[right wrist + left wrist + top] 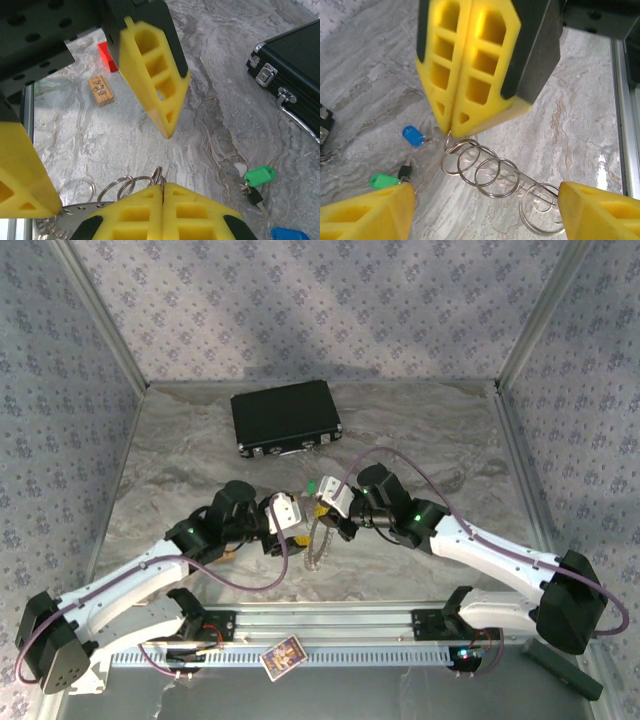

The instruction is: Put the keys on the keyring

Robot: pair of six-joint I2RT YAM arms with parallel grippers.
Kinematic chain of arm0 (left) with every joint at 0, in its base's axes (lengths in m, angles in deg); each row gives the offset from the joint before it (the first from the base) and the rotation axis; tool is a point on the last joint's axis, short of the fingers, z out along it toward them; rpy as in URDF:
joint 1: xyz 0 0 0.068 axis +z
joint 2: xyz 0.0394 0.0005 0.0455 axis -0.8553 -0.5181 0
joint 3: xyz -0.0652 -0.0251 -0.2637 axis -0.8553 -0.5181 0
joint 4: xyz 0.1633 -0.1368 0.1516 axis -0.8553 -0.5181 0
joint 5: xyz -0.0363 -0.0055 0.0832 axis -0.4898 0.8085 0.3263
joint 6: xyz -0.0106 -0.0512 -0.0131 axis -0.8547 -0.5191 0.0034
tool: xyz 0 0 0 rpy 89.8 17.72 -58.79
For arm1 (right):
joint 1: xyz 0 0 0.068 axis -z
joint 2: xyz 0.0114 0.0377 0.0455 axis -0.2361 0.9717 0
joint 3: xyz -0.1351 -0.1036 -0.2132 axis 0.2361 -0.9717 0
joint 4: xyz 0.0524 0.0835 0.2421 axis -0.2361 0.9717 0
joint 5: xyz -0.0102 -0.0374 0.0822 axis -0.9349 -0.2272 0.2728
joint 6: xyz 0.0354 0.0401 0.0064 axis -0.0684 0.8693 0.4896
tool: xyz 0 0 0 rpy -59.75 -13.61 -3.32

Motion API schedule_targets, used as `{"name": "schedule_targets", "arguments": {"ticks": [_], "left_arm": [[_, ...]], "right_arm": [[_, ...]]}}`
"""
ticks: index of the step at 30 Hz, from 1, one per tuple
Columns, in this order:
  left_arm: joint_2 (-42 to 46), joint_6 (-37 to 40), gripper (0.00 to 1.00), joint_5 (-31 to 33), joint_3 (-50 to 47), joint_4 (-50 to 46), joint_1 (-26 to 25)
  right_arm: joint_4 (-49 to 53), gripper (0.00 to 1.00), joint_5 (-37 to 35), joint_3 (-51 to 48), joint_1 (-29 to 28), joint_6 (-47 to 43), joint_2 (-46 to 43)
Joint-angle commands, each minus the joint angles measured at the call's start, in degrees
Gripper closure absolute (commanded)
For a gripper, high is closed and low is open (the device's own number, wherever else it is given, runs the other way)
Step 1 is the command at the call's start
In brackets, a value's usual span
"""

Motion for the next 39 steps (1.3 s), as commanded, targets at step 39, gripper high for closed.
{"name": "schedule_targets", "arguments": {"ticks": [39], "left_arm": [[1.4,1.1,0.38,-12.0,-0.9,-1.8,-0.3]], "right_arm": [[-4.0,1.0,-2.1,-0.5,-0.6,-0.1,0.1]]}}
